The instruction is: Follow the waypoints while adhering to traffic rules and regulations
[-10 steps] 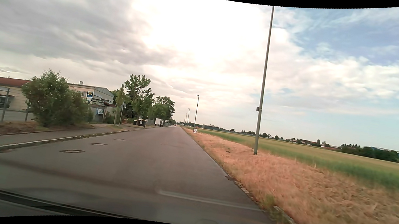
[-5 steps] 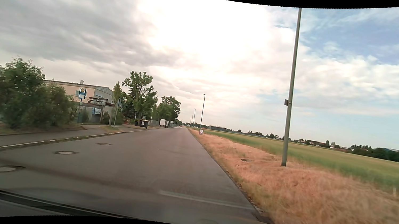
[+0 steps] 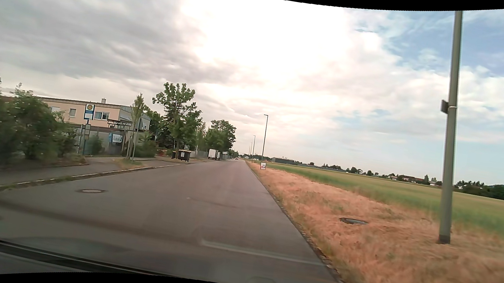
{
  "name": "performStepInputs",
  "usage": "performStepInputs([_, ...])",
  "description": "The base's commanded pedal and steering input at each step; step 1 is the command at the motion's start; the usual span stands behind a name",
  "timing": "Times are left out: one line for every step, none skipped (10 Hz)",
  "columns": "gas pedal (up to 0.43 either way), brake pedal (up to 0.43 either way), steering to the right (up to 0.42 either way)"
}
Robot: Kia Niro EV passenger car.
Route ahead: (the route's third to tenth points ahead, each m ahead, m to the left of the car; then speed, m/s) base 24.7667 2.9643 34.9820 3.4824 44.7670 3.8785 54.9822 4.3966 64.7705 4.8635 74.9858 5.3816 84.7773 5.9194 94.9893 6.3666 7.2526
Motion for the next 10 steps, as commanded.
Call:
performStepInputs([0.228,0.0,-0.046])
performStepInputs([0.228,0.0,-0.044])
performStepInputs([0.228,0.0,-0.04])
performStepInputs([0.228,0.0,-0.038])
performStepInputs([0.228,0.0,-0.036])
performStepInputs([0.228,0.0,-0.033])
performStepInputs([0.228,0.0,-0.028])
performStepInputs([0.228,0.0,-0.026])
performStepInputs([0.228,0.0,-0.026])
performStepInputs([0.228,0.0,-0.027])
